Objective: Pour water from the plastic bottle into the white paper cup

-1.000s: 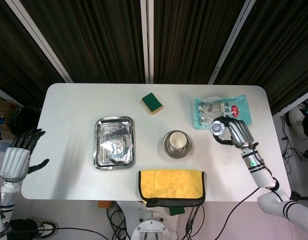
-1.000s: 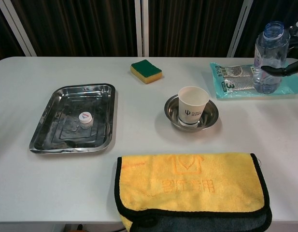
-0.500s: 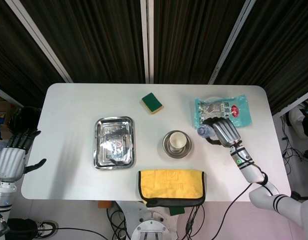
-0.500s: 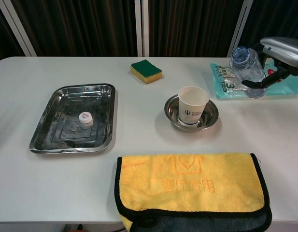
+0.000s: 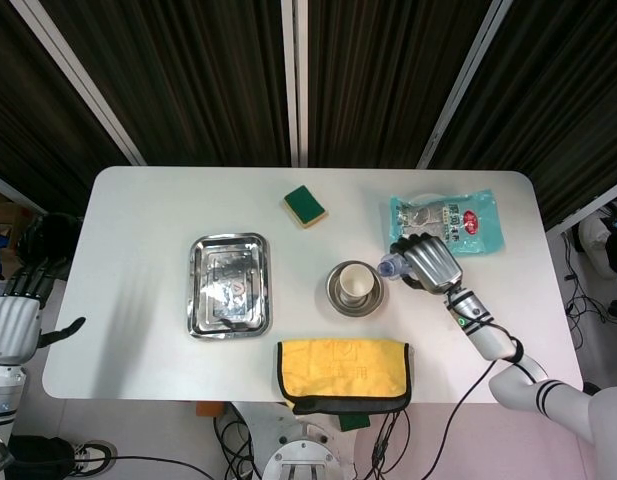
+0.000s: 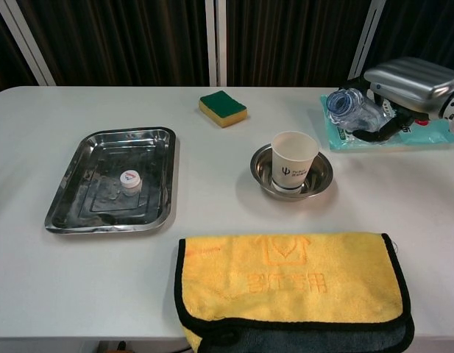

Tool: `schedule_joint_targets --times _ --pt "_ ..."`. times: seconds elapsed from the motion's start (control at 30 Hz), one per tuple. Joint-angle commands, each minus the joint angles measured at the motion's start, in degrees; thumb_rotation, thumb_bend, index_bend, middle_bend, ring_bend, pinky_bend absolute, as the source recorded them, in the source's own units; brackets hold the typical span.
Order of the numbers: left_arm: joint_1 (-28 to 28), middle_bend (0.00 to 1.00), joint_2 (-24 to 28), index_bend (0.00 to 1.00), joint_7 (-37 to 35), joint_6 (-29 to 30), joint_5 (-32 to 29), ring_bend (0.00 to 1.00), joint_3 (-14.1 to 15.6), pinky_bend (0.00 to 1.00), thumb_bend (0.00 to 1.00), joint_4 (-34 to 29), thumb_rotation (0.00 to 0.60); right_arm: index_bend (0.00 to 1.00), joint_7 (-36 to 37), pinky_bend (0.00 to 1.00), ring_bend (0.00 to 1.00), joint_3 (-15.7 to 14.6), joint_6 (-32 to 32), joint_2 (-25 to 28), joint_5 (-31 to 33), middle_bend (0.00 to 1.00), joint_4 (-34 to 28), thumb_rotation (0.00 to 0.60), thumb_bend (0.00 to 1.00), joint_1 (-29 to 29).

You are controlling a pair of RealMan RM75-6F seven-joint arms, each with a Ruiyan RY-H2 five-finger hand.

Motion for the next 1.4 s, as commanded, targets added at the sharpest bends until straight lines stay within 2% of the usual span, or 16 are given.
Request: schedule_joint_targets --times 0.03,0.8,1.4 --pt "0.0 0.17 -0.2 0.17 -0.4 0.0 -0.1 0.11 -0.1 0.16 0.09 0.4 0.6 0.76 -3.2 0.49 0.42 -0.4 -0.1 -0.4 -0.9 0.6 0.5 0.6 0.68 1.0" --pt "-0.1 0.17 -0.5 0.18 -1.0 -0.2 0.0 0.11 -0.4 0.16 0.09 1.1 0.6 0.76 -13.5 0.49 0.42 -2.6 -0.4 -0.8 -4.5 0.59 4.7 0.6 0.67 4.5" --pt "-0.4 0.17 -0.4 0.17 -0.8 0.0 0.4 0.11 -0.4 0.16 0.09 0.5 0.6 0.76 -16.5 0.48 0.42 -3.4 -0.5 -1.3 -5.4 0.58 6.2 0.6 0.67 5.9"
